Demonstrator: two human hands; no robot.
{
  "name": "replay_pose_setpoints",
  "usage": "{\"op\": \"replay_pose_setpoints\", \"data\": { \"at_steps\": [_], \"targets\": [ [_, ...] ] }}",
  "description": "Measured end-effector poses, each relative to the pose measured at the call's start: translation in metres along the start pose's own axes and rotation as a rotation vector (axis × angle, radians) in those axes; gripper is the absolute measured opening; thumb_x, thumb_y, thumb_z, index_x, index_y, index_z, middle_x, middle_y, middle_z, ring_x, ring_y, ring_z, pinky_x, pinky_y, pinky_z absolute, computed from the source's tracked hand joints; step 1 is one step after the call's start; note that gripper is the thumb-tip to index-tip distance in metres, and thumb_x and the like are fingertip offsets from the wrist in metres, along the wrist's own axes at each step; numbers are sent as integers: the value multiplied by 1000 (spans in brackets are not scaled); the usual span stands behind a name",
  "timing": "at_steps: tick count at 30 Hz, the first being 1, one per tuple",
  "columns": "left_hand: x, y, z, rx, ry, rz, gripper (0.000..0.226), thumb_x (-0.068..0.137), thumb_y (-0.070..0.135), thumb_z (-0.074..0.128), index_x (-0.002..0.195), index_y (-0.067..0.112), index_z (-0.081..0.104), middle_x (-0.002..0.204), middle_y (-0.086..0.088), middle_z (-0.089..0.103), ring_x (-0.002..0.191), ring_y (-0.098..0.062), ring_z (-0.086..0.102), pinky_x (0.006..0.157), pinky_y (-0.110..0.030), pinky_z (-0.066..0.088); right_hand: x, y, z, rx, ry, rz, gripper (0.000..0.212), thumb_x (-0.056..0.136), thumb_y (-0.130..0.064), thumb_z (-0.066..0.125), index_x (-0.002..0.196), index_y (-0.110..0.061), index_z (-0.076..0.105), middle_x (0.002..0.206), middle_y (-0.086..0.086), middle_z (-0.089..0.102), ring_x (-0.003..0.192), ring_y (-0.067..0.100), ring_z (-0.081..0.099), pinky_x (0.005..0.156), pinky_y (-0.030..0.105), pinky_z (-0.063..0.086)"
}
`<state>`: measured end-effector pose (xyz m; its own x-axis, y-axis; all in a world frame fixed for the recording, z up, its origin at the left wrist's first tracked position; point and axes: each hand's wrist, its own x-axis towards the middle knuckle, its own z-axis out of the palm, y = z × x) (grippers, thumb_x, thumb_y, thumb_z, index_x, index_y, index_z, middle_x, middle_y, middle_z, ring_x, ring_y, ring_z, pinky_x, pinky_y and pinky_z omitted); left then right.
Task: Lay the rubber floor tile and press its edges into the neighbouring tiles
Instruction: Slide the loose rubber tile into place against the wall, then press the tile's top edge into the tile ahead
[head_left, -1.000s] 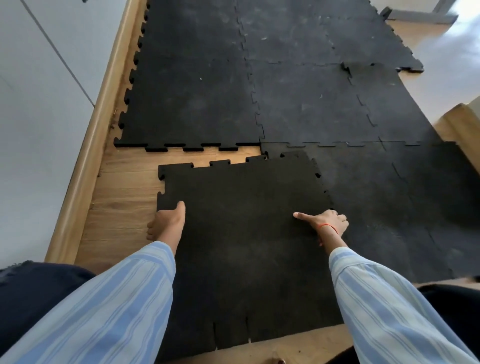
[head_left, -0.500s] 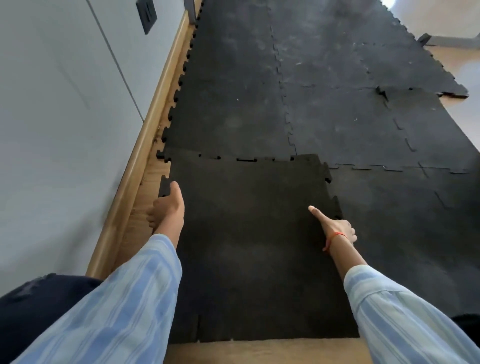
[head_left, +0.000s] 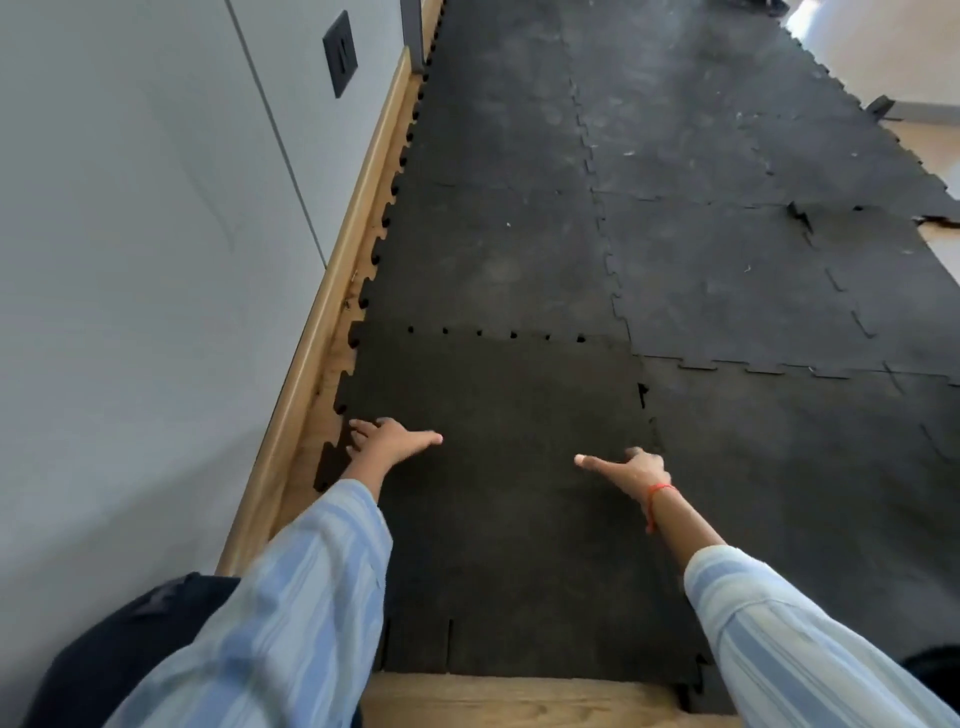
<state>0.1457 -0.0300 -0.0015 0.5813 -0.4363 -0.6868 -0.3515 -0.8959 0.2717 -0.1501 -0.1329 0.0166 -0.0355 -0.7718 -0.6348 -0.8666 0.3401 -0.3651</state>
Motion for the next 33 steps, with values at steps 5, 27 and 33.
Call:
{"op": "replay_pose_setpoints", "data": {
  "at_steps": [5, 27, 33],
  "targets": [
    [-23, 9, 41, 522, -140, 158, 136, 69, 45, 82, 149, 7, -21, 152, -27, -28, 143, -41, -19, 117, -53, 1, -15, 5, 42, -493, -94, -116, 128, 66, -46, 82, 152, -14, -7, 158, 16, -23, 146, 38, -17, 118, 52, 15],
    [-16, 64, 67, 603, -130, 247, 121, 78, 34, 77, 151, 20, -18, 156, -7, -32, 146, -30, -17, 117, -54, 11, 27, -58, 56, -369, -15, -135, 115, 76, -48, 73, 152, -18, -8, 158, 10, -25, 146, 34, -20, 114, 63, 7],
    [-19, 80, 74, 627, -135, 128, 120, 78, 28, 77, 151, 18, -18, 155, -10, -31, 146, -33, -14, 117, -54, 13, 37, -84, 55, -417, -125, -81, 126, 73, -39, 80, 150, -15, -17, 154, 17, -33, 142, 42, -24, 114, 64, 9]
  ]
}}
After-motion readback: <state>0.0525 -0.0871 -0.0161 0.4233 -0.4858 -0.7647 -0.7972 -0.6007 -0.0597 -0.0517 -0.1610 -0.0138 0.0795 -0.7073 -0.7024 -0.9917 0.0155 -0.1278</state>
